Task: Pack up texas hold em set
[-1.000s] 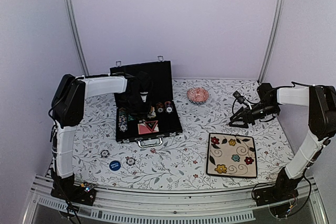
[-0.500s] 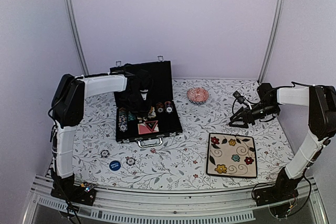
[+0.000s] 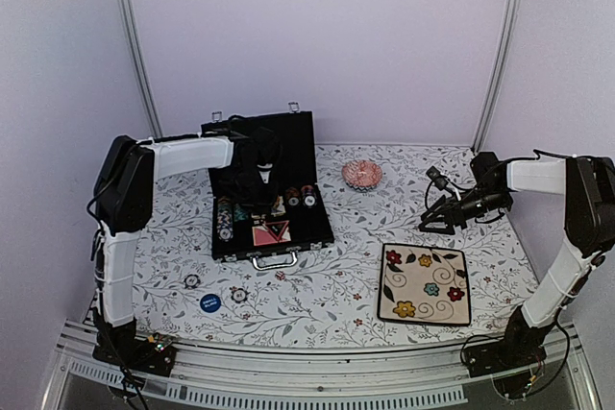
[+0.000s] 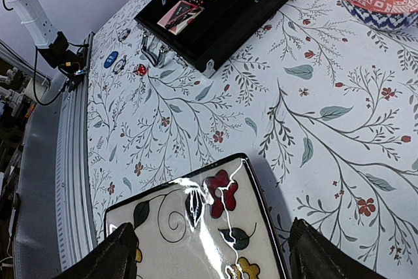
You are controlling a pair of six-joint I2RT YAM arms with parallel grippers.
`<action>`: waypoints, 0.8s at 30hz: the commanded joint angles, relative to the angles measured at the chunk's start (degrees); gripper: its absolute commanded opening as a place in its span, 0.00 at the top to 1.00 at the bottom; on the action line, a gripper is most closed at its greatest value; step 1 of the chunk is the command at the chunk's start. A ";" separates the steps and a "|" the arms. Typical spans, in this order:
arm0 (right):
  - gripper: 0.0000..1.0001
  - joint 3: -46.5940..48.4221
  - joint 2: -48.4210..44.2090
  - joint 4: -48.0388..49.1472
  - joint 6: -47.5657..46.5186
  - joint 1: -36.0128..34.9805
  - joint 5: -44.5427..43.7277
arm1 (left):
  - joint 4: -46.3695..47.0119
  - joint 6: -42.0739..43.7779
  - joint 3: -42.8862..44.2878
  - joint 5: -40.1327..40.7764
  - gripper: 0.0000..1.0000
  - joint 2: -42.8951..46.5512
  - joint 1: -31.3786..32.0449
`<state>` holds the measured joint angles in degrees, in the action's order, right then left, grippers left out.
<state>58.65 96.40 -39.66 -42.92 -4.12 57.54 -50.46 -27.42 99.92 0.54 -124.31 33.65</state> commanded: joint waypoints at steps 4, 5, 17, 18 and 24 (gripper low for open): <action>0.20 1.16 -0.16 -0.58 -0.59 -0.41 0.56 | -0.72 4.10 -2.99 2.03 0.76 10.25 3.64; 0.20 1.22 -0.08 -0.59 -0.59 -0.49 0.60 | -0.63 5.27 -4.22 1.94 0.75 11.99 4.34; 0.19 1.41 0.02 -0.55 -0.50 -0.95 0.26 | 0.09 6.43 -17.98 -7.88 0.69 23.83 11.86; 0.19 1.46 0.02 -0.57 -0.42 -0.94 0.27 | 0.25 6.23 -18.45 -8.28 0.69 23.60 12.61; 0.19 1.41 -0.31 -0.58 -0.41 -1.02 0.47 | 0.57 4.67 -20.09 -8.75 0.69 19.69 16.92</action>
<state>58.67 96.40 -39.68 -42.89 -4.82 57.52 -50.35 -21.32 80.88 -6.66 -101.86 47.90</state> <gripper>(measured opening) 0.809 0.310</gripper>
